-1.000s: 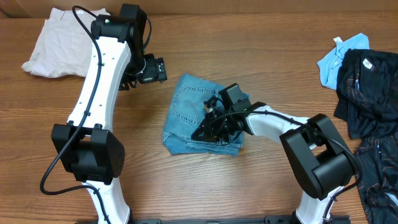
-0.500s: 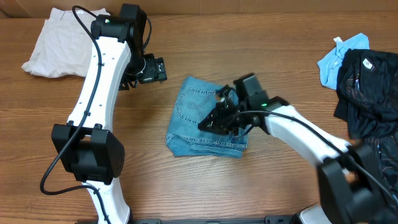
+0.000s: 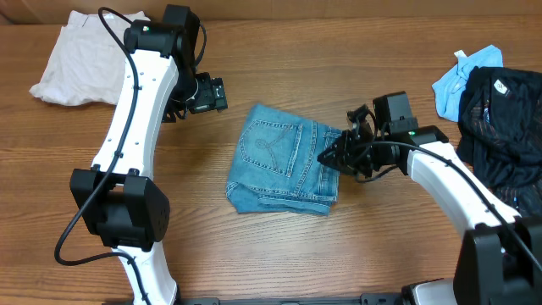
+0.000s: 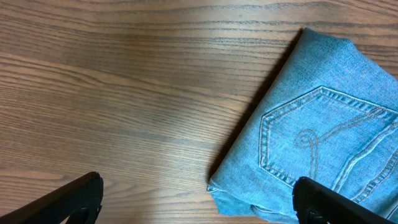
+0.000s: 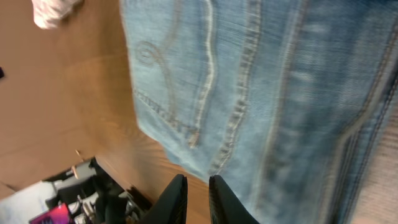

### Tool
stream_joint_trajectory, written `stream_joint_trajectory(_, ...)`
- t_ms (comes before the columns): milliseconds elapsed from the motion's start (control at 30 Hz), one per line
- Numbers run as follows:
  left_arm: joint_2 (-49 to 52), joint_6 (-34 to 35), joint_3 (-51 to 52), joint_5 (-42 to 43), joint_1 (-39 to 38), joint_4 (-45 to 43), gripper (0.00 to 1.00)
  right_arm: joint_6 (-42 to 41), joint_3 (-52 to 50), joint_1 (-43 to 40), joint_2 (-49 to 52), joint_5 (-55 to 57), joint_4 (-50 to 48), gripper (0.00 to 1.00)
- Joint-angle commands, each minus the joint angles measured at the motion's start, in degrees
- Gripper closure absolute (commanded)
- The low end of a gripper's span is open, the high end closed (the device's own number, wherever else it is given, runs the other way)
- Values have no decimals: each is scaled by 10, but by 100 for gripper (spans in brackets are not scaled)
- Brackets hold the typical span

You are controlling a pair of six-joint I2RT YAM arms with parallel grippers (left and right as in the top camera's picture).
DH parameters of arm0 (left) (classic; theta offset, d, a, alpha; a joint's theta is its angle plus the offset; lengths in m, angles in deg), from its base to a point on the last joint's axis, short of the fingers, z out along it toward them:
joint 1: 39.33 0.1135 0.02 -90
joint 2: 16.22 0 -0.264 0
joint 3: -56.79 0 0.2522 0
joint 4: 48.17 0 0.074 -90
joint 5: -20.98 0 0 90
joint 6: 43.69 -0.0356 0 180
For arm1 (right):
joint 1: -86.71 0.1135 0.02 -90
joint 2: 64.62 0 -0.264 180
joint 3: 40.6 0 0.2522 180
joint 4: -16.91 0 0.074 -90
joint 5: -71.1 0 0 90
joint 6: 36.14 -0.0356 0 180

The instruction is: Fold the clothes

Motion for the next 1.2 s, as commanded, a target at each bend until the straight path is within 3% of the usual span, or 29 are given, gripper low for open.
stream_joint_trajectory(0,1,2,-1,-5,2,-3,0,85,-44,-15,48,-78,-32,83)
stream_joint_trajectory(133,1,2,-1,-3,2,-2,0,106,-69,-15,129,-154,-73,84)
stream_joint_trajectory(233,1,1,-1,-3,2,2,0,101,-70,-15,180,-169,-81,96)
stream_joint_trajectory(300,1,1,-1,-3,2,6,0,84,-69,-20,193,-169,-88,96)
stream_joint_trajectory(433,1,1,-1,1,2,3,0,75,-57,-32,167,-160,-81,96)
stream_joint_trajectory(567,1,-32,-1,44,2,-11,0,69,1,-42,85,-67,-5,94)
stream_joint_trajectory(633,1,-51,0,68,2,-15,0,69,47,-42,44,6,60,82)
stream_joint_trajectory(667,1,-60,1,78,2,-17,0,69,69,-42,28,42,91,69)
stream_joint_trajectory(700,1,-66,3,83,1,-20,0,69,89,-42,14,70,116,44)
stream_joint_trajectory(733,1,-75,8,92,1,-27,0,69,118,-42,-3,106,153,0)
stream_joint_trajectory(933,1,-103,80,146,1,-81,0,70,212,-42,-39,157,255,0)
stream_joint_trajectory(1167,1,-145,213,299,1,-197,0,74,226,-42,-43,157,266,0)
